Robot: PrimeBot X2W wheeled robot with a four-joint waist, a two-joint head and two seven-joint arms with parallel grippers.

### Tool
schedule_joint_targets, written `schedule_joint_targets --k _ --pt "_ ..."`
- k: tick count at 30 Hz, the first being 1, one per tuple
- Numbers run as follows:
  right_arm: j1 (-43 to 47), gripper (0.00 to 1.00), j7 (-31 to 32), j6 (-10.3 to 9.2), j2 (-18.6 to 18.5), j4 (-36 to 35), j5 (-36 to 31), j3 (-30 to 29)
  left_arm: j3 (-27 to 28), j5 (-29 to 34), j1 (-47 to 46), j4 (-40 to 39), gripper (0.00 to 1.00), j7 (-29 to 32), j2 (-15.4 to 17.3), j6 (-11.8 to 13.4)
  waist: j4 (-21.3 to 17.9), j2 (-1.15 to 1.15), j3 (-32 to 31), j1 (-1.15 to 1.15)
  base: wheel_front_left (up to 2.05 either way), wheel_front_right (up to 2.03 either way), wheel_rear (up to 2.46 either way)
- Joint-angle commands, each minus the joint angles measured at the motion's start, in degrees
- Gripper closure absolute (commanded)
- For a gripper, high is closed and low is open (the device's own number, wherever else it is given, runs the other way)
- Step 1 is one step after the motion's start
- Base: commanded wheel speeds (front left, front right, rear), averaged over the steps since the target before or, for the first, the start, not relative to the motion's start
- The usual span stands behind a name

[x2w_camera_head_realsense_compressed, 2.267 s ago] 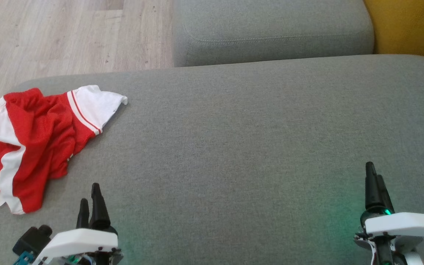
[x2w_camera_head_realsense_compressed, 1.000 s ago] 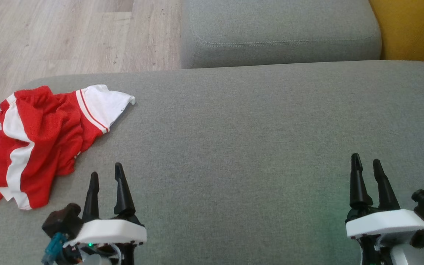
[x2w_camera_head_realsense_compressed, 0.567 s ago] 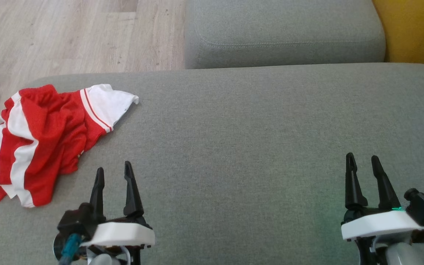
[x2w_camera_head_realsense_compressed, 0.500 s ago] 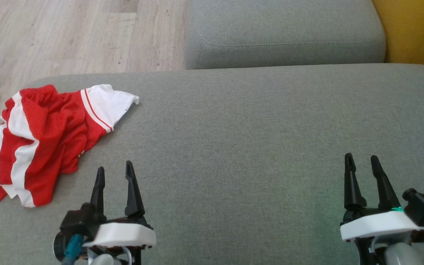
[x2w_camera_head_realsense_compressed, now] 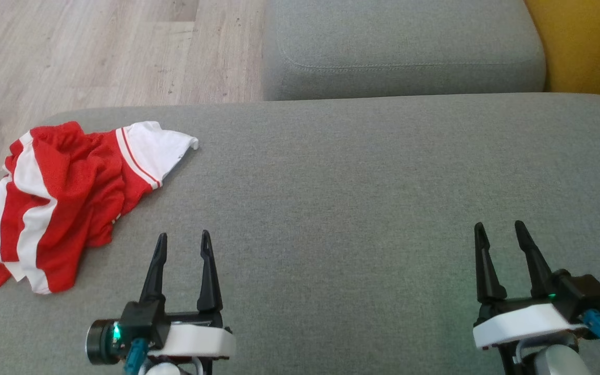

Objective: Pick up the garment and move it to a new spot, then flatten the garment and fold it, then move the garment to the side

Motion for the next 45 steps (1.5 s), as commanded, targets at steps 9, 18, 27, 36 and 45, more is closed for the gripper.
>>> schedule_joint_targets --k 9,18,27,36,45 --pt "-2.7 0.0 -1.2 -0.04 -0.7 -1.3 -2.0 1.3 2.0 2.1 -4.0 0.1 0.0 -1.2 0.3 -0.9 -0.2 0.0 0.1 0.0 0.0 0.0 0.0" --pt "-2.8 0.0 -1.2 -0.04 -0.7 -1.2 -2.0 1.3 2.5 1.4 -4.1 0.5 0.0 -1.2 0.3 -0.3 -0.4 0.0 0.1 0.0 0.0 0.0 0.0" --pt "-2.9 0.0 -1.2 -0.04 -0.7 -1.0 -2.0 1.2 3.6 1.4 -4.2 0.5 0.0 -1.2 0.3 -0.9 -0.3 0.0 0.0 0.0 0.0 0.0 0.0" --pt "-3.0 0.0 -1.2 -0.04 -0.7 -0.7 -1.7 1.1 3.8 2.1 -4.3 1.0 0.0 -1.2 0.3 -0.8 -0.2 0.0 0.1 0.0 0.0 0.0 0.0" --pt "-2.9 0.0 -1.2 -0.04 -0.7 -0.4 -1.8 0.0 2.3 2.6 -4.7 1.2 0.0 -1.2 0.3 0.5 3.1 0.0 0.6 0.0 0.0 0.0 0.0"
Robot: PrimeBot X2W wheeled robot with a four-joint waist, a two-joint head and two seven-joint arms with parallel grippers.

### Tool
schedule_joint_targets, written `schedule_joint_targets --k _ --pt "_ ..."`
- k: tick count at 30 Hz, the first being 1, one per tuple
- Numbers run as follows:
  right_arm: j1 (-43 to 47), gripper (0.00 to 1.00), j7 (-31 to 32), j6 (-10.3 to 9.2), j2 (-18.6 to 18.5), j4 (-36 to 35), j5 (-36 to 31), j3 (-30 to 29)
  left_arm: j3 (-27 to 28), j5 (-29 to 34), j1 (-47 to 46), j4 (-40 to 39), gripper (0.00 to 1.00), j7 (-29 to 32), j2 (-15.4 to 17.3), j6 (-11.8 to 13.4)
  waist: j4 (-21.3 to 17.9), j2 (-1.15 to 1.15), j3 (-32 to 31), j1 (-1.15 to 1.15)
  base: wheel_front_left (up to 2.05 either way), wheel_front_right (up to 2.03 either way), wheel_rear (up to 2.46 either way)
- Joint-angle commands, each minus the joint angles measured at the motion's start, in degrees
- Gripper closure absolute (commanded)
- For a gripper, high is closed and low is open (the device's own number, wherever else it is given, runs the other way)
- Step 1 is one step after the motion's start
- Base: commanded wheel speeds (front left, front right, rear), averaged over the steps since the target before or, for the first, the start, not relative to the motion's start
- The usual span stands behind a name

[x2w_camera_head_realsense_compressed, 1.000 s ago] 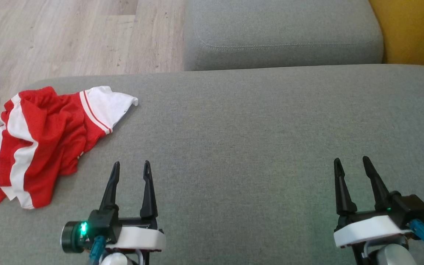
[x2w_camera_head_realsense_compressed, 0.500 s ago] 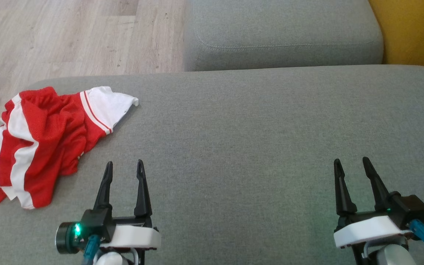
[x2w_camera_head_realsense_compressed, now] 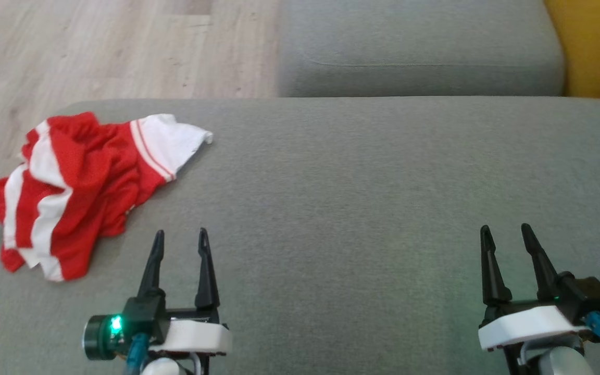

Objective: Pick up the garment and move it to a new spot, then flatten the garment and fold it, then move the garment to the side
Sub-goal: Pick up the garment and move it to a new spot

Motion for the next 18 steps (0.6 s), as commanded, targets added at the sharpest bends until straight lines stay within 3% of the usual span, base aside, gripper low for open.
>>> schedule_joint_targets --k 1,18 --pt "-2.8 0.0 -0.6 -0.04 -0.7 -1.5 0.1 1.2 1.0 0.5 -3.1 -1.7 0.0 -0.5 0.2 0.6 1.9 0.0 0.2 0.0 0.0 0.0 0.0" --pt "-2.6 0.0 -0.6 -0.04 -0.7 -1.9 -0.8 1.9 1.9 0.7 -2.0 -3.0 0.0 -0.5 0.2 3.1 23.7 0.0 2.1 0.0 0.0 0.0 0.0"
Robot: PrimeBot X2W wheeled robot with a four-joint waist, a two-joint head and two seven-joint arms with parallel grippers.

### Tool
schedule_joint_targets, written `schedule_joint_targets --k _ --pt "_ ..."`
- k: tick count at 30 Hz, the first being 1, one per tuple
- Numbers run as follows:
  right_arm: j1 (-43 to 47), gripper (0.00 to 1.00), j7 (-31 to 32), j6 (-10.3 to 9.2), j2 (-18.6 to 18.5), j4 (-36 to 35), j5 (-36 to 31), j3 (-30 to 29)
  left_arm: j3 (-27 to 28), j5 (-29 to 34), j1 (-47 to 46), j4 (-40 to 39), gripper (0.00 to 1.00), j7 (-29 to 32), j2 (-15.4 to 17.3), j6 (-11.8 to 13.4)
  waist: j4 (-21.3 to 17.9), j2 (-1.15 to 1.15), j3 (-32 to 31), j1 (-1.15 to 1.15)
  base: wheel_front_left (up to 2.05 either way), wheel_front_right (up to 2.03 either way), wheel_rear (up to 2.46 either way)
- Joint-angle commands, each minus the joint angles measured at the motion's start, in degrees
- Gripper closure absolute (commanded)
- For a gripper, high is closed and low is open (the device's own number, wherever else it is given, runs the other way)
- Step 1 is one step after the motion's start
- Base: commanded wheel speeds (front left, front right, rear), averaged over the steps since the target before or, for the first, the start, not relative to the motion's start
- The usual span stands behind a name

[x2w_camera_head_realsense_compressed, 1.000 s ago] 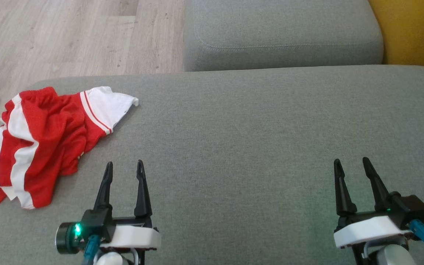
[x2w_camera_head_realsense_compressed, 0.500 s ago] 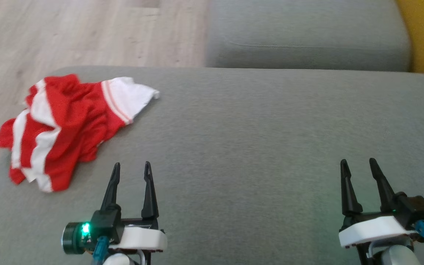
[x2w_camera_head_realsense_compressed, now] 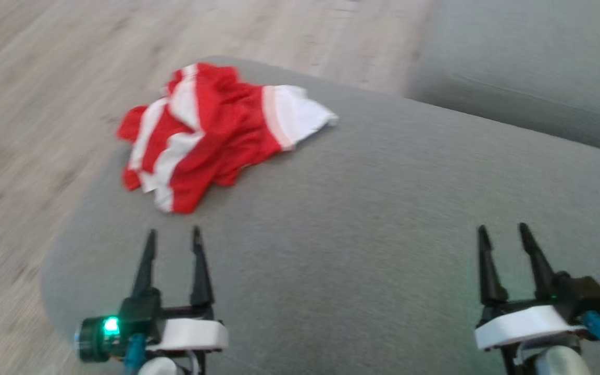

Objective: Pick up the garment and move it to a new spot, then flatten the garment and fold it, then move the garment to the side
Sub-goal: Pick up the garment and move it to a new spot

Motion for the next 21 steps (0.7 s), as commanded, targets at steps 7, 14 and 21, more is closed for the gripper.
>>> schedule_joint_targets --k 7,14,21 --pt "-6.0 0.0 -0.6 -0.04 -0.6 -0.6 -1.8 5.9 5.7 -0.3 -0.4 -5.6 0.0 -0.5 0.2 3.0 6.1 0.0 3.8 0.0 0.0 0.0 0.0" --pt "-6.5 0.0 -0.6 -0.04 -0.6 0.1 -2.9 7.3 8.8 1.6 -1.2 -7.6 0.0 -0.5 0.2 3.5 6.6 0.0 4.8 0.0 0.0 0.0 0.0" --pt "-5.7 0.0 -0.6 -0.04 -0.6 -1.0 -6.4 4.2 12.9 3.3 -13.0 -6.3 0.0 -0.5 2.8 -2.6 6.7 0.0 9.2 0.0 0.0 0.0 0.0"
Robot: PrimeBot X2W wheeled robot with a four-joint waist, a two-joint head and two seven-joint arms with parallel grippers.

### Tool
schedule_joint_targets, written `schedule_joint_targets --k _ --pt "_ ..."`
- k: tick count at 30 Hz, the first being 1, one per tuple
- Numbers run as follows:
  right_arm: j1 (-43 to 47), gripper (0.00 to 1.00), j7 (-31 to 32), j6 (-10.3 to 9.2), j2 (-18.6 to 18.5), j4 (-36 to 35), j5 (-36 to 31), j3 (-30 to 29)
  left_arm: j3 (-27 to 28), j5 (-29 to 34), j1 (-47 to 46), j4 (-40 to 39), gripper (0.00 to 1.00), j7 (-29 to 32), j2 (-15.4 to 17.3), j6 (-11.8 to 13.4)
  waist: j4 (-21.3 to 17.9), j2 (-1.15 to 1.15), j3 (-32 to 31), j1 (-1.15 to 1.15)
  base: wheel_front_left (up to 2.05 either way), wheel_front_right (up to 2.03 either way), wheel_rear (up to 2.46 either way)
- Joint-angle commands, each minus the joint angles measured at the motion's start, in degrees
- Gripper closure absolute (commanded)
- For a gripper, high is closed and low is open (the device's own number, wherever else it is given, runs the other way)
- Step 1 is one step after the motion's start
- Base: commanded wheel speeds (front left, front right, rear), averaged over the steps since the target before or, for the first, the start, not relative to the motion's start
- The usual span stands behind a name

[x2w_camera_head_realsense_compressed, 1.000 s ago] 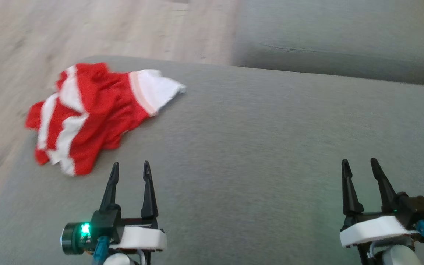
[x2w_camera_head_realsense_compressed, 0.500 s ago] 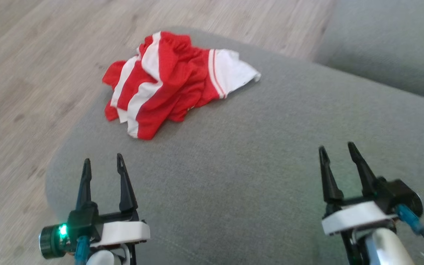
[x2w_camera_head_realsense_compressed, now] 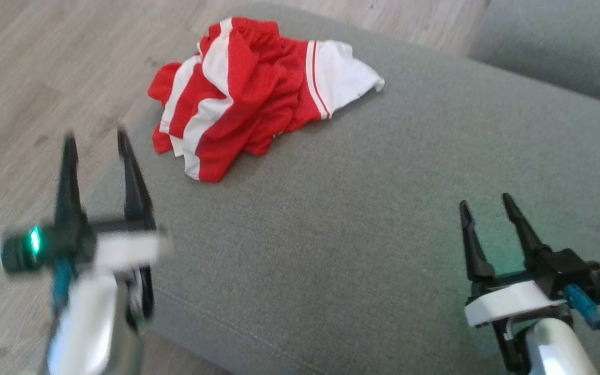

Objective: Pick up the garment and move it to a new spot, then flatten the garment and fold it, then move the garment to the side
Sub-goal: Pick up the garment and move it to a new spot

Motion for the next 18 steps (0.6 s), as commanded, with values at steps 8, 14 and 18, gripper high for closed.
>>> schedule_joint_targets --k 8,14,18 --pt "1.3 0.0 -0.6 -0.04 -1.3 -4.8 -5.8 -2.6 -1.7 0.7 -30.2 14.2 0.0 5.0 5.1 -8.5 -2.7 0.0 9.6 0.0 0.0 0.0 0.0" --pt "-0.4 0.0 -0.6 -0.04 -4.5 -6.9 -7.1 -1.5 -2.2 -1.0 -44.5 28.6 0.0 14.3 6.4 -12.2 -8.1 0.0 15.2 0.0 0.0 0.0 0.0" --pt "-0.4 0.0 -0.6 -0.04 -6.1 -8.2 -7.1 -0.6 -2.2 0.0 -49.6 39.4 0.0 20.8 9.2 -10.7 -11.8 0.0 17.5 0.0 0.0 0.0 0.0"
